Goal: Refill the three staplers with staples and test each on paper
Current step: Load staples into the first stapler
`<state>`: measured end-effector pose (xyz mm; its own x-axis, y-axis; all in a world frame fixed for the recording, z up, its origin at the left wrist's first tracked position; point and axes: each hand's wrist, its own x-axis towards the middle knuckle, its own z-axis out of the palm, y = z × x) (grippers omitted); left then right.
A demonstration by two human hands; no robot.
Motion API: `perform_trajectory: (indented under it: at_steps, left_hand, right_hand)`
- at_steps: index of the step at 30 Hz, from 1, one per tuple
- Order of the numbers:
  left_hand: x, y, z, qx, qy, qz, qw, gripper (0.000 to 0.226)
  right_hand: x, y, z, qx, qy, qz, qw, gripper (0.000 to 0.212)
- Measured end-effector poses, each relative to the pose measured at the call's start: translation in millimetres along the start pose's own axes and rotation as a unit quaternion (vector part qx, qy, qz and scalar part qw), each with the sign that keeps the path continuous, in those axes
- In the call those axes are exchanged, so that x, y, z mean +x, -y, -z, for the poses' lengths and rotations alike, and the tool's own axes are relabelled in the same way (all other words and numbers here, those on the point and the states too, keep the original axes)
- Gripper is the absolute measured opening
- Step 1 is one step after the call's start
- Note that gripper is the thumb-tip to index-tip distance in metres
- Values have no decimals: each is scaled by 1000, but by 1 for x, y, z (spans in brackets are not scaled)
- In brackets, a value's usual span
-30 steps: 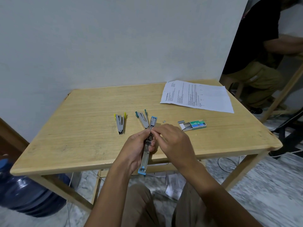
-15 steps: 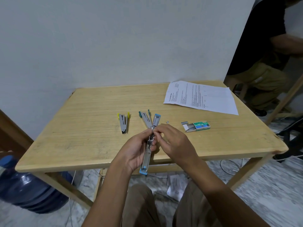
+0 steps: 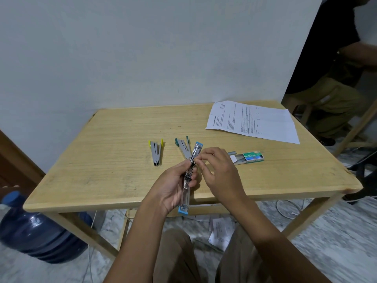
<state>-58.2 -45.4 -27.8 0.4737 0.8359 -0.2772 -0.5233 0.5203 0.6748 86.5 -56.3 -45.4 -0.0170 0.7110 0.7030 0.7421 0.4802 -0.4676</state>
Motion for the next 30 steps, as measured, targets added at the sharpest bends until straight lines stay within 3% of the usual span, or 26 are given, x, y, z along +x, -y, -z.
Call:
perform_trajectory:
  at_steps: [6, 11, 19, 30]
  left_hand:
    - [0, 0, -2, 6, -2, -4, 1000, 22]
    - [0, 0, -3, 15, -18, -7, 1000, 23]
    - [1, 0, -6, 38, -29, -15, 999, 20]
    - [-2, 0, -10, 26, -30, -11, 999, 19]
  right_hand:
    - [0, 0, -2, -17, 31, -34, 999, 28]
    - [0, 4, -1, -41, 40, -44, 997, 14]
    - [4, 13, 5, -90, 42, -33, 994, 10]
    - [15, 17, 3, -48, 77, -152, 984, 17]
